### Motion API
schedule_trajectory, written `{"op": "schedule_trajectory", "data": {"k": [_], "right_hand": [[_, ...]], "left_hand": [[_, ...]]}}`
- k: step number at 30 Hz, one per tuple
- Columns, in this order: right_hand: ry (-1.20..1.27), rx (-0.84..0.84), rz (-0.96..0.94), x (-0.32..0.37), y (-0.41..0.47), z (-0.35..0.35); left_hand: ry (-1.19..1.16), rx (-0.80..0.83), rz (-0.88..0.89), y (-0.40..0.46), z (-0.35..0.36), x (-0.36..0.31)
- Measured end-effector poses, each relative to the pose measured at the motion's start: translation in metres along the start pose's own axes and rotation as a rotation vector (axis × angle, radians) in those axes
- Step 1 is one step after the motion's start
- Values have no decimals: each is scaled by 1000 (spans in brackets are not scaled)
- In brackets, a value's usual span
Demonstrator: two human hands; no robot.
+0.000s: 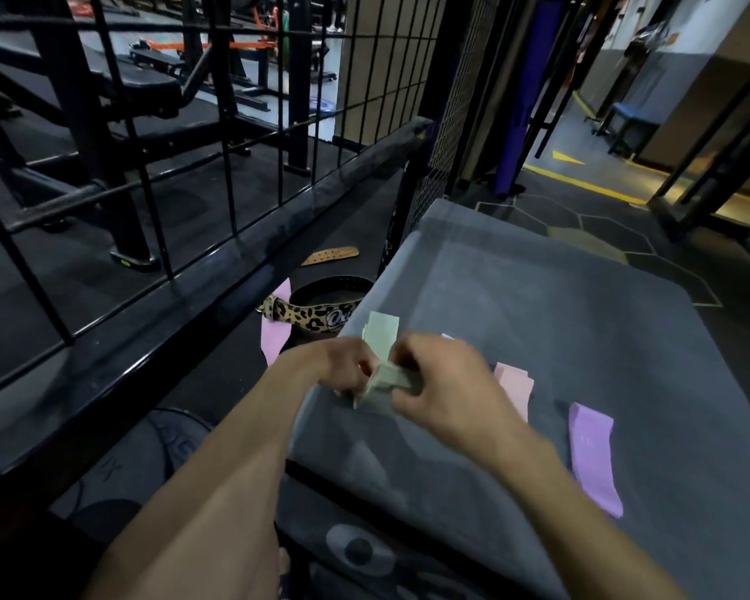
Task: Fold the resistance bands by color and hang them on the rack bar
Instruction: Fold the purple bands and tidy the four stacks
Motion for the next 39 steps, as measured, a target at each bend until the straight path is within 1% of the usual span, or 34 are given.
{"op": "schedule_trajectory", "data": {"k": [2,5,7,9,11,14,17,21,23,25,27,31,34,39], "right_hand": [[57,28,40,-18,35,-9],[85,188,105,-43,83,-5],[104,266,120,-57,112,6],[92,320,130,-68,137,22],[49,355,125,-77,158,38],[29,369,120,-87,180,58],[-38,364,141,-97,192,75],[-7,401,220,-109,194,97],[-1,417,247,-112,196,101],[-9,463,253,-111,196,103],[-17,516,249,-108,196,102],[45,498,233,-107,199,96],[6,500,199,-104,202,92],[-16,554,193,-99,200,91]], "left_hand": [[-116,-41,-80,-3,-4,8],[-310,-154,-189,-4,-12,20],[-409,-170,-258,-4,-11,24],[-451,-172,-317,-2,-9,27],[-452,-203,-372,-1,-9,29],[-433,-256,-405,2,-11,30],[-414,-289,-397,4,-12,27],[-388,-317,-382,6,-12,25],[-336,-327,-372,8,-13,24],[-254,-317,-380,8,-13,23],[-226,-298,-392,7,-13,22],[-233,-265,-404,4,-13,20],[-254,-260,-411,2,-13,19],[-303,-194,-423,1,-9,21]]}}
Point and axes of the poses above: each hand's wrist, its own y-axis towards the middle knuckle, its own z-axis out of the palm, x = y × z, the point moved 6 cm from there along y, towards the middle knuckle, and after that the axes turned 6 degrees about z, right-handed, at the moved point
